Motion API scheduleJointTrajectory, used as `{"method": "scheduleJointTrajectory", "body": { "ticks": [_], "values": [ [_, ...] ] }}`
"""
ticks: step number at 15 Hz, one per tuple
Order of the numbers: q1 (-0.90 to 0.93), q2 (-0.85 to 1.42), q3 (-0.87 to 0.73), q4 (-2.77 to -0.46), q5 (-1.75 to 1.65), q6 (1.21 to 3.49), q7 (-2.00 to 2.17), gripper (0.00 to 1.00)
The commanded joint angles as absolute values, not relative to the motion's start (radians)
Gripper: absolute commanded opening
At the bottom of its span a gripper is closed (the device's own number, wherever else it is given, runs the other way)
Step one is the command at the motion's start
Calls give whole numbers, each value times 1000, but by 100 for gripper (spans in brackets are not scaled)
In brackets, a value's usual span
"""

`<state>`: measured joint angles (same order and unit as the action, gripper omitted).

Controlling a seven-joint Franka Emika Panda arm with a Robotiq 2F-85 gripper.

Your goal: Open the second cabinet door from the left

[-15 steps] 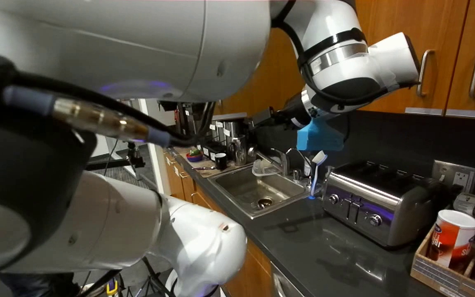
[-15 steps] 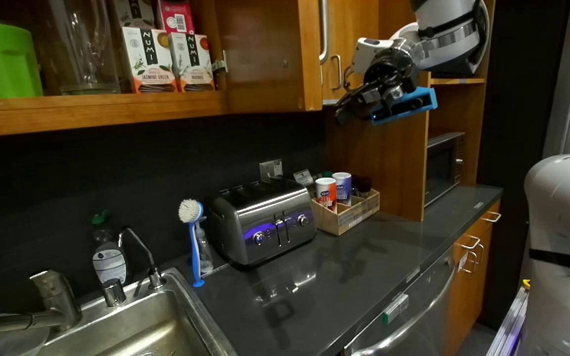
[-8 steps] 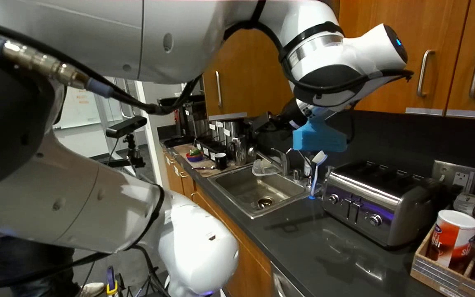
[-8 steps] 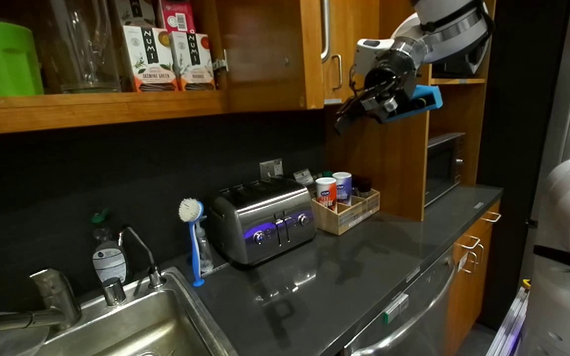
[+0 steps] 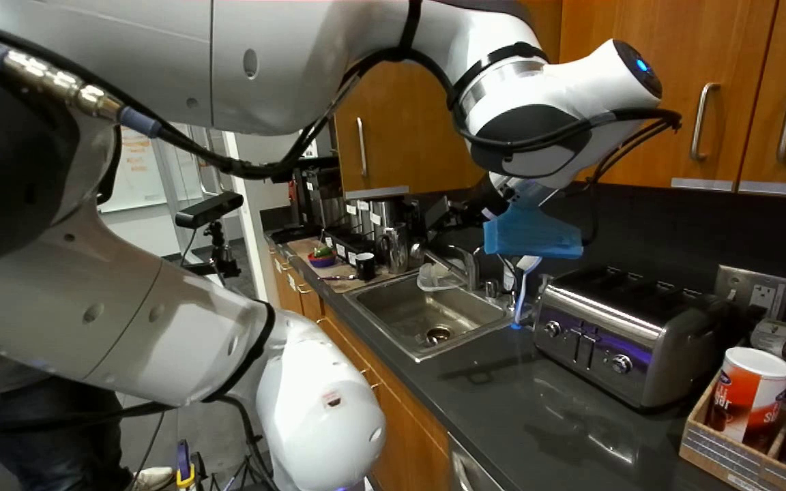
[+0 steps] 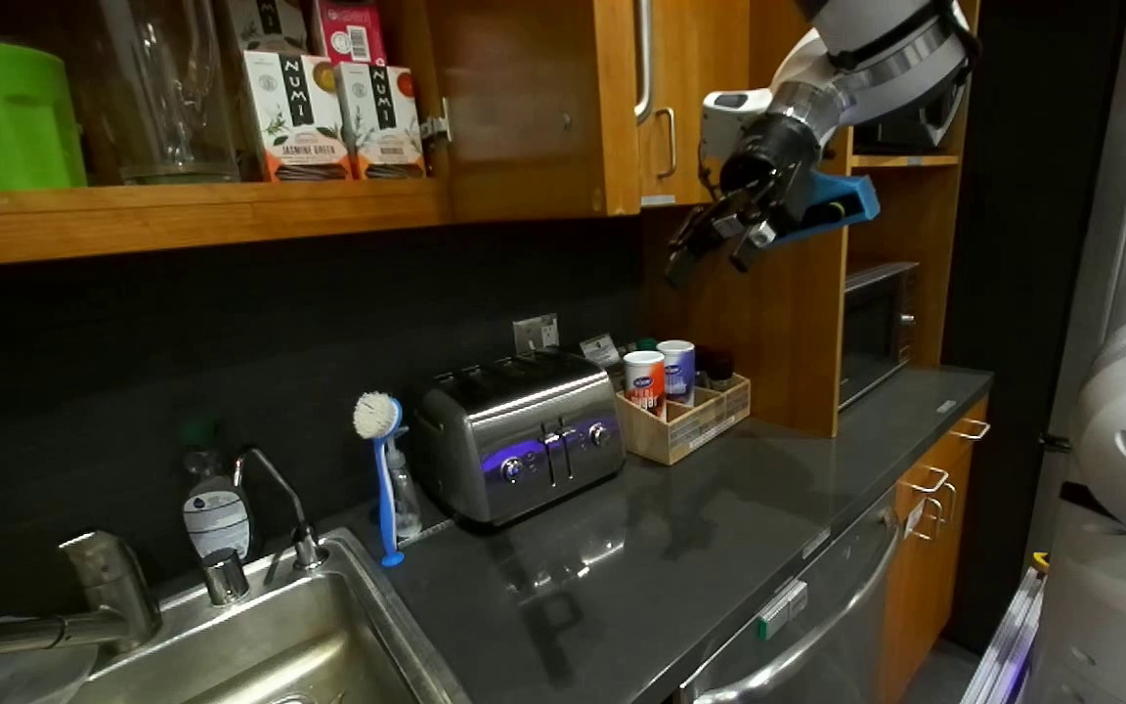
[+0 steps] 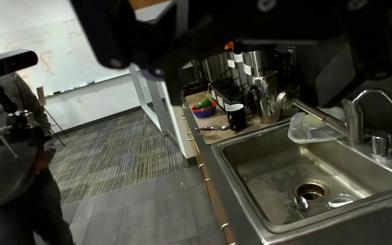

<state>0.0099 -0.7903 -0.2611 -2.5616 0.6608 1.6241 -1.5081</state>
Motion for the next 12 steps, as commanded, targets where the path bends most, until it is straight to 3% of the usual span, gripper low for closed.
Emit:
{"method": "scheduleJointTrajectory", "body": {
  "ticks": [1,12],
  "values": [
    [-29,-789,-222,-2572,646,1661,-1492,100],
    [-45,-795,-213,-2607,555,1764,-1409,100]
  ]
}}
